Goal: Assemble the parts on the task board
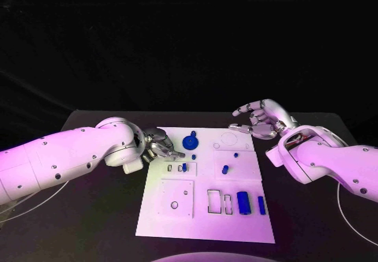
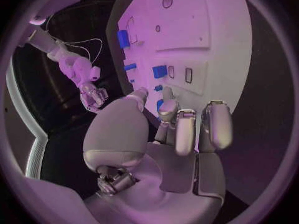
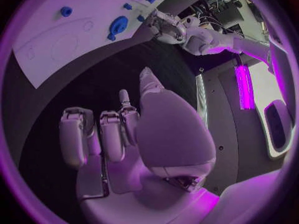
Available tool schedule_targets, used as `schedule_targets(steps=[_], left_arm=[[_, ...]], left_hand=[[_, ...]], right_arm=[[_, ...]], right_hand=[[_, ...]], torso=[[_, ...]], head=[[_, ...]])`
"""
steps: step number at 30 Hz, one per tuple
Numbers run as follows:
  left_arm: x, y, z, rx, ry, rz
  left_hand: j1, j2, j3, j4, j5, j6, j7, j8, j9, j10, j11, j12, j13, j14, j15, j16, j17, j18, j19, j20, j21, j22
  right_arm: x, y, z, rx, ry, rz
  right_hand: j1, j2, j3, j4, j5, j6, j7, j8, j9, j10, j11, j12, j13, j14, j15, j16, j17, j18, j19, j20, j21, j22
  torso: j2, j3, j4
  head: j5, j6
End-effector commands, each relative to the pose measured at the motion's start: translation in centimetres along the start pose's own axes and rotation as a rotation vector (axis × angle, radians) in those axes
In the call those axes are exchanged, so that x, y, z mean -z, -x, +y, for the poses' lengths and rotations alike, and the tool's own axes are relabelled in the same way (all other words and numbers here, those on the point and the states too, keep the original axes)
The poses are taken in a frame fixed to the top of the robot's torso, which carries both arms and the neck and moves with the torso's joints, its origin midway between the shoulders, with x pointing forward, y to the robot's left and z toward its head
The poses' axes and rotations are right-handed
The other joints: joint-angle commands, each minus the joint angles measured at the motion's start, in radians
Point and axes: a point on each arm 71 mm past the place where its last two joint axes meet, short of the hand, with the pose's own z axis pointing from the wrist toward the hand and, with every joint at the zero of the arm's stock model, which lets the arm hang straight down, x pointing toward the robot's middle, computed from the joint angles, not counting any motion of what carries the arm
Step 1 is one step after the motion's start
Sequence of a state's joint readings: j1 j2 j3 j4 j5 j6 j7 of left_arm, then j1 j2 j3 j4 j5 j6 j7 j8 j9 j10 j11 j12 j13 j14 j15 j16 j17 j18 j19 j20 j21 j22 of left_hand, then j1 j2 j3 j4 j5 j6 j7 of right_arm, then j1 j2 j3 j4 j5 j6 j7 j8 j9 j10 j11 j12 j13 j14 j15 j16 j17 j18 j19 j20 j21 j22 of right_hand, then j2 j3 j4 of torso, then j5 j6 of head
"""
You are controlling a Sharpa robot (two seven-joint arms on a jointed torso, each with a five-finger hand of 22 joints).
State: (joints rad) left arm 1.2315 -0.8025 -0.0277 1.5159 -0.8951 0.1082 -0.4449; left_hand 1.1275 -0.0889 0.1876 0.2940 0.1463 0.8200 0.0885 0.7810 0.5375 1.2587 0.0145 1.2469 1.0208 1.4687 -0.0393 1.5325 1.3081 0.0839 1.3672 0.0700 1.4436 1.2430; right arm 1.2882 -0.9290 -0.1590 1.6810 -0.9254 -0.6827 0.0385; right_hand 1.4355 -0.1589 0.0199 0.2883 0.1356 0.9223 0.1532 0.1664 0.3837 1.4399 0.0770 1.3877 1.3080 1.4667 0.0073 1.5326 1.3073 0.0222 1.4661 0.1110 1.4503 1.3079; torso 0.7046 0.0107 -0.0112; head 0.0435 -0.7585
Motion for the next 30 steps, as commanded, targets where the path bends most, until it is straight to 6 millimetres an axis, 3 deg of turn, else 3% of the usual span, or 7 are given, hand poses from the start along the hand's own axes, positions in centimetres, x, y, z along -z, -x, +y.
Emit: schedule_targets(steps=[1,7,30], left_arm=[[-0.3,-0.3,-0.3,-0.113,0.060,0.031],[-0.7,-0.4,-0.9,-0.136,0.061,0.041],[-1.6,-1.3,-2.2,-0.165,0.053,0.071]], left_hand=[[-0.014,0.001,-0.013,0.001,-0.009,-0.001,-0.008,0.009,0.010,-0.004,-0.004,0.002,0.000,0.079,-0.008,0.004,0.190,-0.016,0.000,-0.007,0.006,0.001],[-0.026,0.005,-0.023,0.001,-0.016,-0.003,-0.010,0.016,0.021,-0.006,-0.006,0.002,-0.001,0.079,-0.009,0.004,0.189,-0.016,-0.002,-0.008,0.006,0.001],[-0.033,0.013,-0.032,0.000,-0.022,-0.006,-0.012,0.024,0.035,-0.009,-0.007,0.001,-0.003,0.077,-0.010,0.001,0.184,-0.016,-0.003,-0.009,0.006,0.002]], right_arm=[[-0.1,0.1,0.0,-0.015,-0.002,-0.009],[-0.2,0.1,-0.2,-0.012,-0.010,-0.009],[-0.6,-0.1,-0.5,-0.005,-0.035,0.004]], right_hand=[[0.000,0.006,0.001,0.001,-0.005,0.004,-0.001,0.006,0.001,-0.003,-0.007,-0.006,0.098,0.077,-0.007,-0.004,0.150,0.013,0.019,-0.002,-0.005,0.181],[-0.002,0.006,0.000,0.001,-0.005,0.003,-0.001,0.006,0.001,-0.003,-0.007,-0.006,0.098,0.076,-0.007,-0.004,0.150,0.013,0.019,-0.002,-0.006,0.181],[-0.008,0.006,-0.003,0.002,-0.005,0.001,-0.001,0.007,0.001,-0.005,-0.007,-0.009,0.095,0.075,-0.008,-0.006,0.145,0.015,0.015,-0.002,-0.012,0.177]], torso=[[-0.001,0.0008,0.0011],[0.000,-0.0005,0.0004],[0.001,-0.0001,0.0007]], head=[[0.001,-0.003],[0.003,-0.003],[-0.001,-0.006]])
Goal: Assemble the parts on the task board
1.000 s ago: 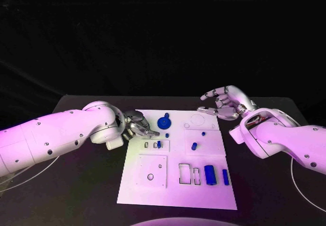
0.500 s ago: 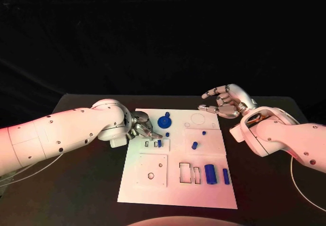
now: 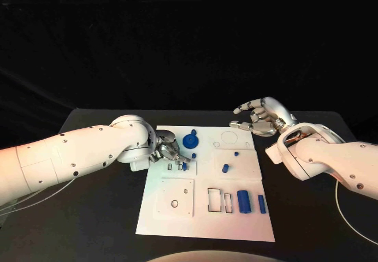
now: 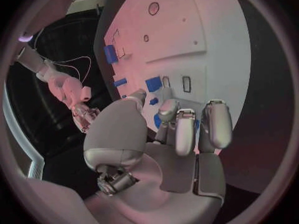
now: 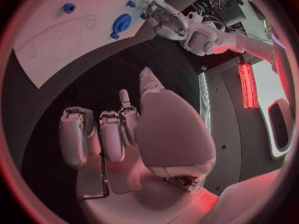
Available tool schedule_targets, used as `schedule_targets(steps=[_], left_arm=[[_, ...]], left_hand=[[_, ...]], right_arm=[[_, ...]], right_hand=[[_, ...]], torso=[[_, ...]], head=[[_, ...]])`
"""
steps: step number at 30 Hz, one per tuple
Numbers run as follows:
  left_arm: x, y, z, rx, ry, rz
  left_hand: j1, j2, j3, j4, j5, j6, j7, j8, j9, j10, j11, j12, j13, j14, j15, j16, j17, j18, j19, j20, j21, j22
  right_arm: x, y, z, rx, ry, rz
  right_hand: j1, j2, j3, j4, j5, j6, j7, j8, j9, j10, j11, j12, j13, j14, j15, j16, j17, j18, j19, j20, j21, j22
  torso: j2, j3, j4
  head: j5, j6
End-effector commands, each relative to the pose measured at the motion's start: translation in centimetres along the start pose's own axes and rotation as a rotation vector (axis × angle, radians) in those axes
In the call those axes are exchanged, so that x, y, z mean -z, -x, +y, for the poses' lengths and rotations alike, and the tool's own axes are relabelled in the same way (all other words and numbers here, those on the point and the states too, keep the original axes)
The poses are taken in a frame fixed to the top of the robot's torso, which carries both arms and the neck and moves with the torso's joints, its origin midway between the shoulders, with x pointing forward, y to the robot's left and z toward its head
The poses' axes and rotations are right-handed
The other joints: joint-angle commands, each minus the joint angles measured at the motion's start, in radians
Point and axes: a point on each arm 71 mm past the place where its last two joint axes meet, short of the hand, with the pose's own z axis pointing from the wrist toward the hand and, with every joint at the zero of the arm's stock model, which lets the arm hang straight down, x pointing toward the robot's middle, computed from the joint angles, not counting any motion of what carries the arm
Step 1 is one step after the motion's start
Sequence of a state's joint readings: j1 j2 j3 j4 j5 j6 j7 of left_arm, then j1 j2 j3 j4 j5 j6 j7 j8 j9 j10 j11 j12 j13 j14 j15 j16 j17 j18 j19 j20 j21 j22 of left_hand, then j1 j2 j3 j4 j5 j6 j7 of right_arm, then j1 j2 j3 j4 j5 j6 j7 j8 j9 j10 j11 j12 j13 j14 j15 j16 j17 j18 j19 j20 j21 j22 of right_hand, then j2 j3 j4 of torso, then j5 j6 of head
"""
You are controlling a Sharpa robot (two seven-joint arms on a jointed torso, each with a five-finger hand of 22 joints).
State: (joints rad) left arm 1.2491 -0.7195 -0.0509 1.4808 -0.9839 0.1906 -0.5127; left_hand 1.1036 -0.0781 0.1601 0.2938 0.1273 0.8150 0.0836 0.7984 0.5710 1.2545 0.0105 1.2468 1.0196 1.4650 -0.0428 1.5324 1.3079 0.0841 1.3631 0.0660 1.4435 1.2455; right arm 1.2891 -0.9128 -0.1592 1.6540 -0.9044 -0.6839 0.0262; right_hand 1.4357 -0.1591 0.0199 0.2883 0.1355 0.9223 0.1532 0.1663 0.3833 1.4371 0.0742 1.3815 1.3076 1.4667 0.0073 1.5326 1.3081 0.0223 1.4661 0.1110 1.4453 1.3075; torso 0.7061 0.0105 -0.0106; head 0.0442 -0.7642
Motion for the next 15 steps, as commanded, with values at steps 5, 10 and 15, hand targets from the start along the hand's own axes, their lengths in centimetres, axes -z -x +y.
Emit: schedule_targets(steps=[5,10,15], left_arm=[[-0.09,-0.19,-0.37,-0.012,-0.003,0.020],[-0.14,-0.29,-0.54,-0.012,-0.007,0.028],[-0.24,-0.33,-0.62,-0.012,-0.007,0.034]], left_hand=[[-0.007,0.004,-0.004,0.000,-0.002,-0.002,-0.007,0.007,0.004,-0.005,-0.004,0.001,-0.002,0.080,-0.007,0.001,0.184,-0.016,0.000,-0.005,0.006,-0.002],[-0.003,0.007,-0.004,0.000,-0.001,-0.004,-0.008,0.008,0.006,-0.006,-0.004,0.001,-0.002,0.080,-0.007,0.001,0.184,-0.016,0.001,-0.005,0.006,0.000],[0.013,0.014,-0.001,-0.001,0.003,-0.009,-0.008,0.009,0.014,-0.006,-0.004,0.002,-0.001,0.080,-0.008,0.001,0.184,-0.016,0.000,-0.006,0.007,0.000]], right_arm=[[-0.11,-0.18,-0.05,0.005,-0.008,0.014],[-0.16,-0.27,-0.05,0.005,-0.010,0.018],[-0.18,-0.32,-0.08,0.005,-0.012,0.021]], right_hand=[[-0.008,0.006,-0.003,0.002,-0.005,0.001,-0.001,0.007,0.001,-0.003,-0.005,-0.003,0.095,0.075,-0.008,-0.006,0.144,0.015,0.015,-0.002,-0.007,0.177],[-0.009,0.006,-0.003,0.002,-0.005,0.001,-0.001,0.007,0.001,-0.003,-0.005,-0.003,0.095,0.075,-0.008,-0.005,0.145,0.015,0.014,-0.003,-0.008,0.177],[-0.009,0.006,-0.003,0.002,-0.005,0.001,-0.001,0.007,0.001,-0.003,-0.005,-0.003,0.095,0.075,-0.008,-0.005,0.145,0.015,0.014,-0.003,-0.008,0.177]], torso=[[-0.001,0.0001,0.0010],[-0.001,0.0001,0.0003],[-0.001,-0.0008,0.0002]], head=[[-0.001,-0.001],[0.000,-0.002],[0.000,-0.003]])
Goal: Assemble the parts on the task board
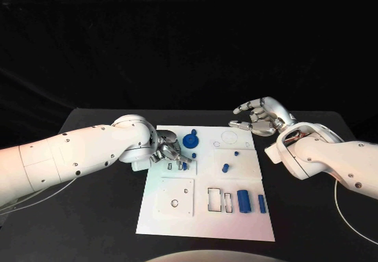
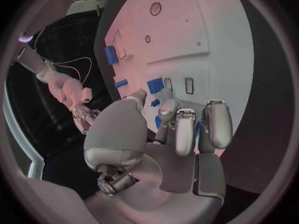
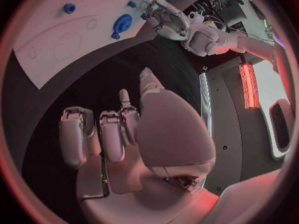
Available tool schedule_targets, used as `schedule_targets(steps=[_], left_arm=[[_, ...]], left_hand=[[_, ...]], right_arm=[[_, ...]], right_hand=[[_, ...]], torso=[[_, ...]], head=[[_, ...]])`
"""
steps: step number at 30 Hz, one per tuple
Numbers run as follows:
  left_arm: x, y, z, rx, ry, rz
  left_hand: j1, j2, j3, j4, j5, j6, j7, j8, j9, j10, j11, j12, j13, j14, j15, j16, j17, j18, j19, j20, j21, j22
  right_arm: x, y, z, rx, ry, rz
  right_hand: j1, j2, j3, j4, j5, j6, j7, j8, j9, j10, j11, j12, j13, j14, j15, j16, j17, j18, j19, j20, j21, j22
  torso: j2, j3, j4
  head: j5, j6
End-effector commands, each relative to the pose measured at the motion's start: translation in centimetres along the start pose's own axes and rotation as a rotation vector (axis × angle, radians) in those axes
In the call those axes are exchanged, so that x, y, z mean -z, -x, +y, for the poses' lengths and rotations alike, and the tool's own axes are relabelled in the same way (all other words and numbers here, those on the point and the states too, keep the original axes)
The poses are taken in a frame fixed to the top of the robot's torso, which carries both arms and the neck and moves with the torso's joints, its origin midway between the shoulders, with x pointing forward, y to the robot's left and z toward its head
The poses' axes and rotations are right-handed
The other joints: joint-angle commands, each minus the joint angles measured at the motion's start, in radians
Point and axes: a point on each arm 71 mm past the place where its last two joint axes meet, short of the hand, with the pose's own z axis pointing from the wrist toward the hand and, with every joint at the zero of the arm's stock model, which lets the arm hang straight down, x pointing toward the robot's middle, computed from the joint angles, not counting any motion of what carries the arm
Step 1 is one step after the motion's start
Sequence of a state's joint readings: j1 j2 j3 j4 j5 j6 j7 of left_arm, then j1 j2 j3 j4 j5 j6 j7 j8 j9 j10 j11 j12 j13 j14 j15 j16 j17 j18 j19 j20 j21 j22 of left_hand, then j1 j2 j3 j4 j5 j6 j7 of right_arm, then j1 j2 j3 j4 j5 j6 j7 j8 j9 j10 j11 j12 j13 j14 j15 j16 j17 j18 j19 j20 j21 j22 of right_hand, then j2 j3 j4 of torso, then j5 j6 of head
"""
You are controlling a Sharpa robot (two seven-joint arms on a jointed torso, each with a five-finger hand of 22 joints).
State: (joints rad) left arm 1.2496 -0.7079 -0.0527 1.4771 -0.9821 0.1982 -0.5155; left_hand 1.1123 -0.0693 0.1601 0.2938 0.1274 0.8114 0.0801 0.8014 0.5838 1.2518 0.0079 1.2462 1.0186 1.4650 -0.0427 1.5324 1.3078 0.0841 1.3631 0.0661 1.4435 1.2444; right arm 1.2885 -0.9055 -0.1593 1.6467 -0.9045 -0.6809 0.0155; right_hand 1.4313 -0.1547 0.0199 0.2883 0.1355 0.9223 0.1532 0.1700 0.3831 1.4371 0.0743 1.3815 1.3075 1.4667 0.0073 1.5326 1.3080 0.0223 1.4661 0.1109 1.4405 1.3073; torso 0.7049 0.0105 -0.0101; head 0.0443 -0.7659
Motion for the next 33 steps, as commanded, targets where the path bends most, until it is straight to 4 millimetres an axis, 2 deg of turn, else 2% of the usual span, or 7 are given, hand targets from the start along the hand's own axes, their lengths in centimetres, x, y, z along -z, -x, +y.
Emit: schedule_targets(steps=[1,15,24,29,31,32,33], left_arm=[[-0.06,-0.15,-0.21,-0.005,-0.004,0.024],[-0.23,-0.30,-0.29,-0.001,-0.006,0.044],[-0.32,-0.31,-0.19,0.010,-0.005,0.050],[-0.30,-0.36,-0.21,0.028,-0.010,0.055],[-0.28,-0.40,-0.23,0.039,-0.013,0.059],[-0.27,-0.41,-0.23,0.043,-0.014,0.061],[-0.27,-0.43,-0.23,0.047,-0.016,0.063]], left_hand=[[0.009,0.007,-0.001,-0.001,0.004,-0.006,-0.005,0.007,0.004,-0.004,-0.002,0.002,-0.001,0.080,-0.008,0.000,0.184,-0.016,-0.001,-0.006,0.006,0.001],[0.059,0.022,0.012,-0.002,0.008,-0.014,-0.005,0.005,0.019,-0.009,-0.002,0.000,-0.005,0.079,-0.008,-0.001,0.182,-0.016,-0.002,-0.006,0.008,0.004],[0.109,0.043,0.042,-0.003,0.010,-0.019,-0.005,-0.005,0.028,-0.017,-0.003,-0.007,-0.014,0.078,-0.009,-0.002,0.180,-0.016,-0.004,-0.006,0.008,0.005],[0.216,0.057,0.168,-0.010,0.013,-0.032,-0.005,-0.025,0.037,-0.037,-0.006,-0.027,-0.036,0.076,-0.012,-0.005,0.176,-0.015,-0.008,-0.007,0.007,0.002],[0.252,0.024,0.308,-0.018,0.016,-0.039,-0.004,-0.032,0.051,-0.043,-0.003,-0.035,-0.045,0.076,-0.012,-0.005,0.176,-0.015,-0.010,-0.007,0.007,0.004],[0.243,-0.002,0.370,-0.013,0.012,-0.038,0.004,-0.029,0.060,-0.043,-0.004,-0.038,-0.048,0.076,-0.006,-0.006,0.175,-0.015,-0.011,-0.007,0.007,0.004],[0.251,-0.024,0.456,-0.036,0.016,-0.045,0.004,-0.028,0.070,-0.045,-0.002,-0.043,-0.054,0.075,-0.007,-0.006,0.175,-0.015,-0.011,-0.006,0.007,0.004]], right_arm=[[-0.02,-0.17,0.00,0.004,-0.002,0.018],[-0.04,-0.24,-0.01,0.006,-0.004,0.023],[-0.06,-0.28,-0.03,0.006,-0.006,0.024],[-0.09,-0.34,-0.04,0.006,-0.005,0.025],[-0.09,-0.37,-0.06,0.006,-0.005,0.026],[-0.10,-0.38,-0.06,0.006,-0.005,0.026],[-0.10,-0.39,-0.07,0.006,-0.005,0.026]], right_hand=[[-0.005,0.002,-0.003,0.002,-0.005,0.001,-0.001,0.003,0.001,-0.003,-0.005,-0.004,0.095,0.075,-0.008,-0.006,0.144,0.015,0.014,-0.003,-0.003,0.177],[-0.005,0.003,-0.003,0.001,-0.004,0.000,-0.001,0.004,0.001,-0.002,-0.005,-0.003,0.096,0.075,-0.008,-0.006,0.143,0.015,0.014,-0.003,-0.004,0.177],[-0.005,0.004,-0.003,0.001,-0.004,0.000,-0.001,0.004,0.001,-0.003,-0.005,-0.004,0.095,0.075,-0.008,-0.007,0.143,0.015,0.013,-0.003,-0.004,0.176],[-0.005,0.004,-0.003,0.001,-0.004,0.000,-0.001,0.004,0.001,-0.003,-0.005,-0.004,0.095,0.075,-0.008,-0.007,0.143,0.015,0.013,-0.003,-0.004,0.176],[-0.005,0.004,-0.003,0.001,-0.004,0.000,-0.001,0.004,0.001,-0.003,-0.005,-0.004,0.095,0.075,-0.008,-0.007,0.143,0.015,0.013,-0.003,-0.004,0.176],[-0.005,0.004,-0.003,0.001,-0.004,0.000,-0.001,0.004,0.001,-0.003,-0.005,-0.004,0.095,0.075,-0.008,-0.007,0.143,0.015,0.013,-0.003,-0.004,0.176],[-0.005,0.004,-0.003,0.001,-0.004,0.000,-0.001,0.004,0.001,-0.003,-0.005,-0.004,0.095,0.075,-0.008,-0.007,0.143,0.015,0.013,-0.003,-0.004,0.176]], torso=[[0.000,-0.0008,-0.0003],[0.000,-0.0004,0.0001],[0.000,-0.0004,-0.0002],[0.000,-0.0004,-0.0002],[0.001,-0.0001,0.0001],[0.001,-0.0001,0.0001],[0.001,-0.0001,0.0001]], head=[[-0.001,-0.001],[-0.001,-0.002],[0.000,-0.003],[0.001,-0.001],[0.002,-0.001],[0.003,-0.001],[0.004,0.000]])
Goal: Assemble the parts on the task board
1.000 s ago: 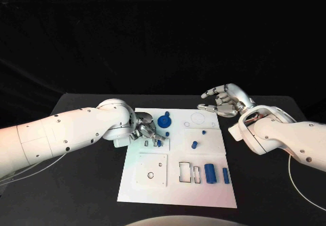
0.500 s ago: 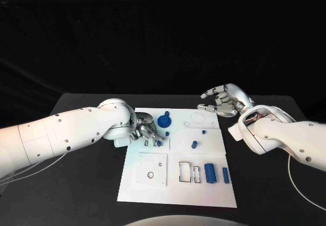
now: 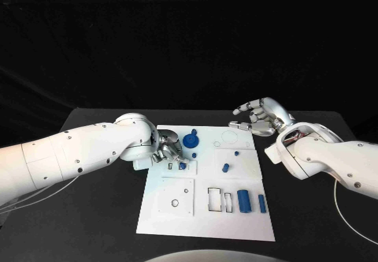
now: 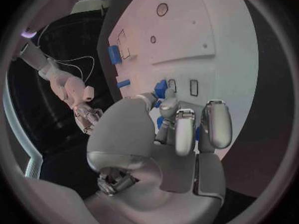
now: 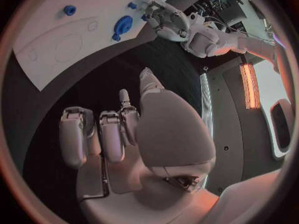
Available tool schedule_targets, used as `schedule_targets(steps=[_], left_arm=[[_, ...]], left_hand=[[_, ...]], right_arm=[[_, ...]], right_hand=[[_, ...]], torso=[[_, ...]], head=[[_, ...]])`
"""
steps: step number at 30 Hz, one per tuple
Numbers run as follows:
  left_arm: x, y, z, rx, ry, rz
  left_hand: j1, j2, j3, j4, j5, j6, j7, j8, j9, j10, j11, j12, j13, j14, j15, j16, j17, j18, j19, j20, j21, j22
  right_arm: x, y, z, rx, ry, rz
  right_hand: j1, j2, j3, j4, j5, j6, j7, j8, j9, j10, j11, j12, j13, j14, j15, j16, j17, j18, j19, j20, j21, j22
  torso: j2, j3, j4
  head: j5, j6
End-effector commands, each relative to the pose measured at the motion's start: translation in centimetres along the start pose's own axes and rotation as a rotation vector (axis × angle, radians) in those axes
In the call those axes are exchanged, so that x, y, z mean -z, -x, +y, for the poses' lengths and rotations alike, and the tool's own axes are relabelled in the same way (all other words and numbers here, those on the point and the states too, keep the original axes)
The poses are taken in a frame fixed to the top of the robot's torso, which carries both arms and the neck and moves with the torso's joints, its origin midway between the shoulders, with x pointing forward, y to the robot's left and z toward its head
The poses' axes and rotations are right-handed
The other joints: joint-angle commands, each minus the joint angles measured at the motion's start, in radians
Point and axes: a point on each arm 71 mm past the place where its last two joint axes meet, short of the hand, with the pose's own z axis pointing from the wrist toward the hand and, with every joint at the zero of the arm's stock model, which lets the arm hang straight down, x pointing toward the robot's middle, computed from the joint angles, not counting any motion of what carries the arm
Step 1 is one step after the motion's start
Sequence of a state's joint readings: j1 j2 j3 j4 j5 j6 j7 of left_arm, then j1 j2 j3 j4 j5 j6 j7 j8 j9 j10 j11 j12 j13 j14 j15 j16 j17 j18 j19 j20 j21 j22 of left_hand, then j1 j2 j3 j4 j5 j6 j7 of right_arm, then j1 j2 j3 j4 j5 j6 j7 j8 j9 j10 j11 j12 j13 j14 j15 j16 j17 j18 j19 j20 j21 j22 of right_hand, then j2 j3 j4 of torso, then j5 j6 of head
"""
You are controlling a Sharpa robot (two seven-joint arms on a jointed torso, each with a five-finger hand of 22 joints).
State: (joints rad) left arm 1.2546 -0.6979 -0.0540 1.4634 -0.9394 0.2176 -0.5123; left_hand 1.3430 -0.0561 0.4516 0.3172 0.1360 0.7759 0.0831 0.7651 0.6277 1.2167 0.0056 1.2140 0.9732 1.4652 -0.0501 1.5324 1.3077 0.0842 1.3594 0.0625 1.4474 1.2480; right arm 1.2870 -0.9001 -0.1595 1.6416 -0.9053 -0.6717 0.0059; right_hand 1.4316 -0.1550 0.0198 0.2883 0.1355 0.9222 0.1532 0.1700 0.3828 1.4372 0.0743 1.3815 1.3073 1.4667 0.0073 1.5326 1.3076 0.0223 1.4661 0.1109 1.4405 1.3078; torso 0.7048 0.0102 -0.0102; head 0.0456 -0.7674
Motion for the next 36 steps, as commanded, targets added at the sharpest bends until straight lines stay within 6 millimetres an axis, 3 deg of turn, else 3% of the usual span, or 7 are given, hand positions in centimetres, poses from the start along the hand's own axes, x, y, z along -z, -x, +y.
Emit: schedule_targets(steps=[1,2,4,9,25,36], left_arm=[[-0.1,-0.5,0.0,0.027,-0.008,0.033],[-0.1,-0.5,0.0,0.030,-0.009,0.034],[-0.1,-0.5,0.0,0.042,-0.012,0.037],[0.2,-0.6,0.1,0.082,-0.022,0.041],[2.5,-0.3,1.1,0.188,-0.055,-0.063],[3.6,-0.3,1.2,0.103,-0.127,-0.328]], left_hand=[[-0.008,-0.064,0.274,-0.074,0.002,-0.008,0.008,0.017,0.045,-0.008,0.006,-0.014,-0.012,0.075,0.007,-0.006,0.175,-0.014,-0.008,-0.002,0.004,0.002],[-0.032,-0.083,0.323,-0.097,0.003,-0.012,0.004,0.021,0.057,-0.007,0.005,-0.015,-0.016,0.075,0.008,-0.006,0.174,-0.014,-0.009,0.001,0.004,0.002],[-0.066,-0.098,0.376,-0.129,0.001,-0.015,0.005,0.025,0.072,-0.007,0.008,-0.017,-0.020,0.075,0.006,-0.007,0.174,-0.014,-0.009,0.002,0.004,0.003],[-0.110,-0.108,0.446,-0.183,0.004,-0.012,0.006,0.031,0.092,-0.008,0.008,-0.021,-0.027,0.076,0.005,-0.005,0.177,-0.015,-0.008,0.002,0.006,0.007],[-0.157,-0.129,0.502,-0.240,0.018,0.006,0.000,0.040,0.115,0.015,0.002,-0.009,-0.012,0.084,0.000,0.005,0.197,-0.019,0.008,-0.002,0.016,0.028],[-0.164,-0.153,0.525,-0.255,0.020,0.023,-0.007,0.045,0.123,0.041,-0.005,0.004,0.006,0.090,-0.007,0.013,0.212,-0.022,0.022,-0.007,0.024,0.046]], right_arm=[[0.0,-0.2,0.0,0.006,0.004,0.016],[0.0,-0.2,0.0,0.006,0.004,0.016],[0.0,-0.2,0.0,0.006,0.004,0.016],[0.0,-0.2,0.0,0.006,0.004,0.016],[0.2,-0.1,-0.2,0.003,0.004,0.015],[0.4,-0.2,-0.7,0.001,-0.007,0.014]], right_hand=[[-0.005,0.004,-0.003,0.001,-0.004,0.000,-0.001,0.004,0.002,-0.003,-0.005,-0.004,0.095,0.075,-0.008,-0.007,0.143,0.015,0.013,-0.003,-0.004,0.176],[-0.005,0.004,-0.003,0.001,-0.004,0.000,-0.001,0.004,0.002,-0.003,-0.005,-0.004,0.095,0.075,-0.008,-0.007,0.143,0.015,0.013,-0.003,-0.004,0.176],[-0.005,0.004,-0.003,0.001,-0.004,0.000,-0.001,0.004,0.002,-0.003,-0.005,-0.004,0.095,0.075,-0.008,-0.007,0.143,0.015,0.013,-0.003,-0.004,0.176],[-0.005,0.004,-0.003,0.001,-0.004,0.000,-0.001,0.004,0.002,-0.003,-0.005,-0.004,0.095,0.075,-0.008,-0.007,0.143,0.015,0.013,-0.003,-0.004,0.176],[-0.005,0.007,-0.002,0.000,-0.004,-0.001,-0.002,0.006,0.001,-0.002,-0.005,-0.003,0.095,0.074,-0.009,-0.007,0.142,0.016,0.012,-0.004,-0.007,0.174],[-0.009,0.009,-0.003,0.001,-0.004,-0.001,-0.002,0.007,0.001,-0.003,-0.006,-0.005,0.094,0.074,-0.009,-0.008,0.141,0.016,0.011,-0.004,-0.008,0.174]], torso=[[0.001,0.0003,0.0000],[0.001,0.0003,0.0000],[0.001,0.0004,0.0000],[0.001,0.0010,-0.0004],[0.001,0.0010,0.0022],[-0.005,0.0017,0.0061]], head=[[0.003,0.001],[0.003,0.002],[0.002,0.002],[0.004,0.002],[0.003,-0.008],[0.010,-0.016]])
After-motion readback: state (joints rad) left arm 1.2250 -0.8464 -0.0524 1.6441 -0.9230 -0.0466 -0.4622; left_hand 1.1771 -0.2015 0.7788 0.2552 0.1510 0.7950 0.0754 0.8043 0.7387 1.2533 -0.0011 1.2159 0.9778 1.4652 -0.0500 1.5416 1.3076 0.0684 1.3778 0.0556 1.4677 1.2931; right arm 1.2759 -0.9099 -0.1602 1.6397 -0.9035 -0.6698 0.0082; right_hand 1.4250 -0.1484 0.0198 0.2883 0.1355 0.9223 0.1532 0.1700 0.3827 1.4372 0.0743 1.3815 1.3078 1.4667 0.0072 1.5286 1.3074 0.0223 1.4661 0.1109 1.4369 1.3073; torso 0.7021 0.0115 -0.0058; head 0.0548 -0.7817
